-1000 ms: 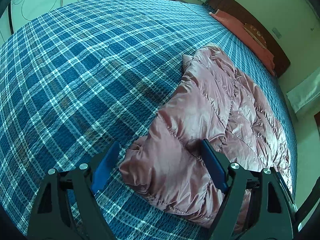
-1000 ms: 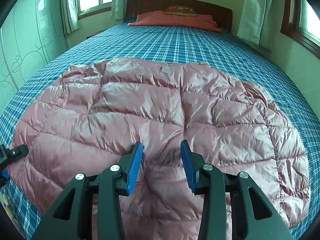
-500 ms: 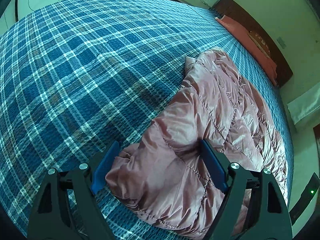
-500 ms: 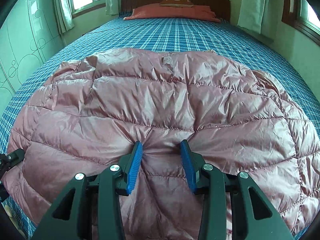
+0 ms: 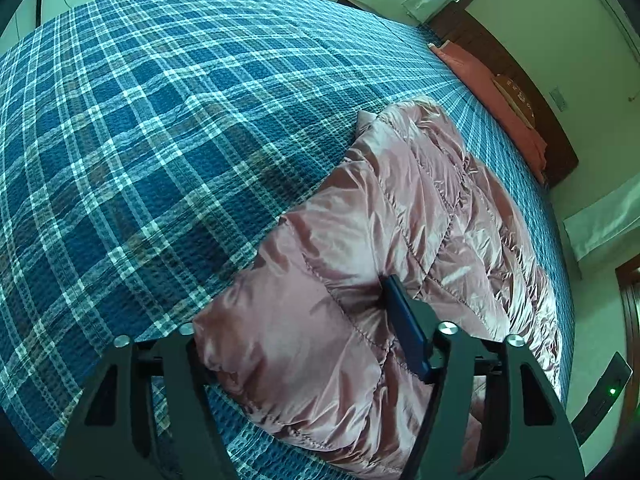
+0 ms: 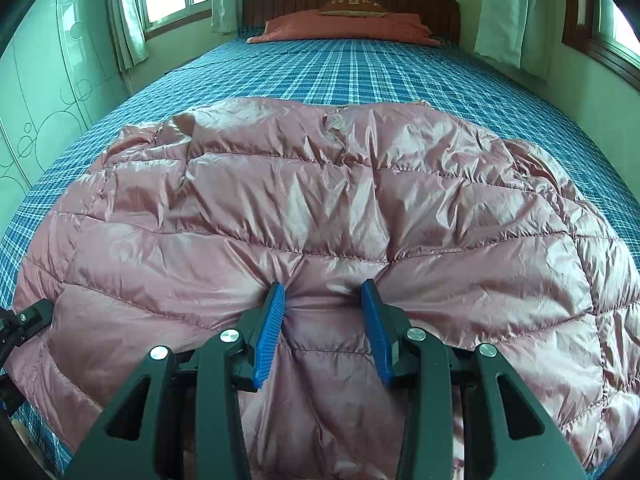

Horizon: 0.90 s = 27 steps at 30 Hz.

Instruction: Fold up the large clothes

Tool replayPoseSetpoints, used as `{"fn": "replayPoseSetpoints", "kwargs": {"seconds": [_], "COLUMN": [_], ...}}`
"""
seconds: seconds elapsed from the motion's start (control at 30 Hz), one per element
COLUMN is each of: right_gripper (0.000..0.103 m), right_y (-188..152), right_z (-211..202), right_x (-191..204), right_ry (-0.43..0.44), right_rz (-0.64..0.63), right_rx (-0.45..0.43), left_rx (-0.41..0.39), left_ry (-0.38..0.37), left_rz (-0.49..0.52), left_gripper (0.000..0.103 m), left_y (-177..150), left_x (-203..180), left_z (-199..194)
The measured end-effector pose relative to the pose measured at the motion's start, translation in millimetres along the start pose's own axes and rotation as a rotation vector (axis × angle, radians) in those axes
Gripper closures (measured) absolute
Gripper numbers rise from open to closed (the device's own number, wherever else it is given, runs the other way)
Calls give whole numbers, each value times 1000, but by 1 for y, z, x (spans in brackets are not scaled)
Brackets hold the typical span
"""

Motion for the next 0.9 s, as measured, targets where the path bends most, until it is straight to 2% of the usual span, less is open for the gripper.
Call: {"fn": "replayPoseSetpoints", "kwargs": {"seconds": [0.03, 0.13, 0.23, 0.37, 0.5, 0.73, 0.9], "right_gripper": [63, 63, 63, 61, 45, 45, 44], "right_y": [0, 0, 0, 1, 5, 7, 7], "right_z": [0, 0, -1, -4, -19, -58, -95], "right_x": [0, 0, 0, -2, -10, -41, -78], "right_ry": [-1, 0, 0, 6, 36, 23, -34], "right_rz": [-1, 0, 1, 8, 50, 85, 109], "right_rx": [1, 0, 0, -7, -38, -84, -128], "left_rx": [-5, -31, -48, -72, -110, -211, -301], "left_ry": [-14, -15, -12, -1, 2, 2, -29], "left_rz": [21, 65, 81, 106, 129, 197, 265], "left_gripper": [63, 79, 86, 89, 91, 92, 92], "left_y": [0, 1, 2, 2, 5, 11, 9], "left_x": [-5, -15, -19, -22, -25, -50, -88], "left_z": [-1, -5, -9, -17, -30, -63, -97]}}
Point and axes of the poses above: each gripper's, at about its wrist camera, not at the fingertips, and z roughly the way its jaws point, x to its left, y to its top, the point moved 8 cm from there along z, roughly the way its jaws point, and after that the axes turned 15 degrees about y, right-handed, at the moved point
